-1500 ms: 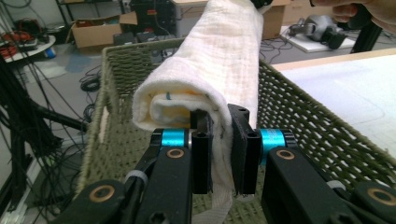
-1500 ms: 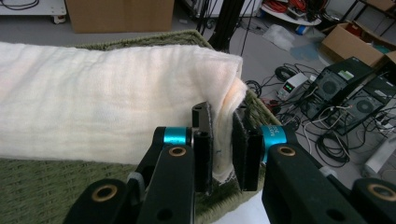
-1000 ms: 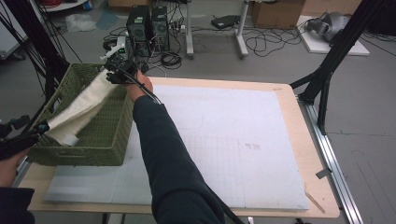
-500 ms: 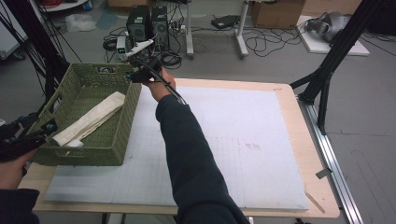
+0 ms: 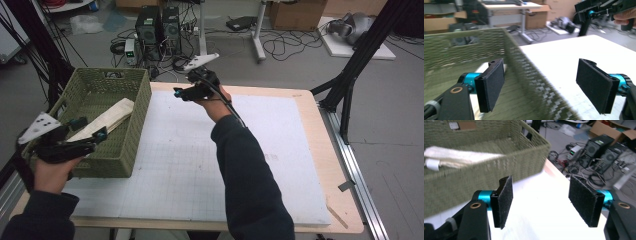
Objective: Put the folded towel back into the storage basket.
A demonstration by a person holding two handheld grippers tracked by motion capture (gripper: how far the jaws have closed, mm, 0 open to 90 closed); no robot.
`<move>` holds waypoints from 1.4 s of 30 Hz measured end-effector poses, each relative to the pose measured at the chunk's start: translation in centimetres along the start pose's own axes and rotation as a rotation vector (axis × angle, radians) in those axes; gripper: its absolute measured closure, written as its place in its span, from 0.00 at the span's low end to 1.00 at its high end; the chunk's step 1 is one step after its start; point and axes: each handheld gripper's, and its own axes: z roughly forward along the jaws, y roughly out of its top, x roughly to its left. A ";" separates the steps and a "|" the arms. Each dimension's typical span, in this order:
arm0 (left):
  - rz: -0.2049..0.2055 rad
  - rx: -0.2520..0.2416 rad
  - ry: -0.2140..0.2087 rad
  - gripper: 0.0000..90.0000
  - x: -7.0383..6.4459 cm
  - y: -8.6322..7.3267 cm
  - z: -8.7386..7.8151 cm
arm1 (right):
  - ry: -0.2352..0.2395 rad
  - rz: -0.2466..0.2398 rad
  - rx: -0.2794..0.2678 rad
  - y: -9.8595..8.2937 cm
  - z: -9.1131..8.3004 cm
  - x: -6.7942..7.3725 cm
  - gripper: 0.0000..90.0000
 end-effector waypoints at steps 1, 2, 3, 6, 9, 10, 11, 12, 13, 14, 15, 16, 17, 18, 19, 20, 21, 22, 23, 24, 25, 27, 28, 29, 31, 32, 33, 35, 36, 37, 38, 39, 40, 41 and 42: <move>0.004 0.001 -0.008 0.25 -0.3 0.1 0.4 | -0.005 0.008 0.001 -0.8 -0.8 -0.3 0.39; 0.006 0.002 -0.020 0.25 -0.7 0.1 0.9 | -0.012 0.013 -0.001 -1.3 -1.3 -0.5 0.38; 0.003 -0.002 -0.033 0.25 -1.1 0.2 1.4 | -0.023 0.021 -0.002 -2.0 -1.9 -0.8 0.38; 0.000 0.000 -0.069 0.25 -2.3 0.3 2.9 | -0.041 0.045 0.008 -3.9 -3.8 -1.6 0.37; 0.004 -0.001 -0.098 0.25 -3.3 0.4 4.0 | -0.059 0.066 0.013 -5.7 -5.9 -2.2 0.35; 0.005 -0.005 -0.108 0.25 -3.7 0.4 4.4 | -0.062 0.076 0.011 -6.3 -6.6 -2.3 0.35; 0.006 -0.006 -0.116 0.25 -3.9 0.4 4.6 | -0.066 0.083 0.011 -6.9 -7.2 -2.4 0.34; 0.006 -0.010 -0.135 0.25 -4.3 0.4 5.1 | -0.069 0.090 0.011 -7.3 -7.7 -2.4 0.33; 0.006 -0.013 -0.146 0.25 -4.6 0.3 5.4 | -0.075 0.095 0.009 -8.2 -8.4 -2.4 0.33; 0.014 -0.013 -0.160 0.25 -5.0 0.3 5.7 | -0.079 0.097 0.017 -8.6 -8.8 -2.5 0.32; 0.021 -0.016 -0.169 0.25 -5.4 0.3 6.1 | -0.084 0.106 0.011 -9.3 -9.4 -2.4 0.32; 0.026 -0.019 -0.181 0.25 -5.8 0.3 6.4 | -0.089 0.117 0.007 -10.0 -9.9 -2.4 0.32; 0.032 -0.020 -0.190 0.25 -6.2 0.3 6.7 | -0.095 0.123 0.005 -10.8 -10.4 -2.4 0.31; 0.040 -0.016 -0.200 0.25 -6.6 0.2 7.0 | -0.100 0.137 0.005 -11.5 -10.9 -2.4 0.31; 0.040 -0.017 -0.203 0.25 -6.7 0.2 7.2 | -0.109 0.150 0.007 -12.3 -11.6 -2.4 0.29; 0.045 -0.008 -0.208 0.25 -7.0 0.0 7.6 | -0.112 0.155 0.008 -12.7 -11.8 -2.3 0.28; 0.047 -0.002 -0.214 0.25 -7.3 -0.1 7.8 | -0.122 0.161 0.006 -13.5 -12.4 -2.3 0.28; 0.045 0.001 -0.220 0.25 -7.5 -0.2 8.1 | -0.130 0.169 0.002 -14.1 -12.9 -2.2 0.28; 0.047 0.007 -0.226 0.25 -7.8 -0.3 8.3 | -0.136 0.181 -0.001 -14.7 -13.4 -2.1 0.26; 0.046 0.011 -0.237 0.25 -8.1 -0.5 8.6 | -0.146 0.191 -0.007 -15.3 -13.8 -2.0 0.24; 0.047 0.012 -0.245 0.25 -8.2 -0.6 8.7 | -0.156 0.200 -0.006 -16.0 -14.3 -1.8 0.23; 0.062 0.016 -0.259 0.25 -8.8 -0.7 9.1 | -0.168 0.207 -0.003 -17.1 -14.9 -1.5 0.20; 0.064 0.018 -0.267 0.25 -9.1 -0.8 9.2 | -0.176 0.206 0.002 -17.5 -15.1 -1.4 0.18; 0.065 0.018 -0.279 0.25 -9.3 -1.0 9.4 | -0.184 0.212 0.006 -18.0 -15.3 -1.1 0.16; 0.063 0.018 -0.294 0.25 -9.9 -1.3 9.7 | -0.196 0.208 0.014 -19.0 -15.7 -0.7 0.14; 0.061 0.016 -0.300 0.25 -10.1 -1.6 9.9 | -0.203 0.204 0.016 -19.5 -15.9 -0.5 0.13; 0.060 0.016 -0.303 0.25 -10.3 -1.8 10.0 | -0.206 0.211 0.022 -20.1 -16.1 -0.2 0.13; 0.061 0.017 -0.308 0.25 -10.7 -2.3 10.3 | -0.213 0.204 0.018 -20.9 -16.5 0.2 0.13; 0.069 0.020 -0.310 0.25 -10.9 -2.5 10.5 | -0.218 0.205 0.022 -21.4 -16.7 0.4 0.13; 0.067 0.026 -0.309 0.25 -11.1 -2.8 10.7 | -0.223 0.200 0.027 -21.9 -16.8 0.6 0.13; 0.070 0.035 -0.307 0.25 -11.2 -3.1 10.9 | -0.222 0.195 0.035 -22.3 -17.0 0.8 0.13; 0.072 0.039 -0.307 0.25 -11.4 -3.4 11.0 | -0.223 0.202 0.039 -22.8 -17.1 1.0 0.13; 0.076 0.038 -0.306 0.25 -11.5 -3.5 11.1 | -0.228 0.204 0.039 -23.2 -17.3 1.1 0.13; 0.080 0.040 -0.308 0.25 -11.6 -3.8 11.1 | -0.231 0.206 0.033 -23.4 -17.4 1.2 0.13; 0.074 0.041 -0.308 0.25 -11.6 -4.0 11.2 | -0.233 0.215 0.030 -23.7 -17.5 1.3 0.13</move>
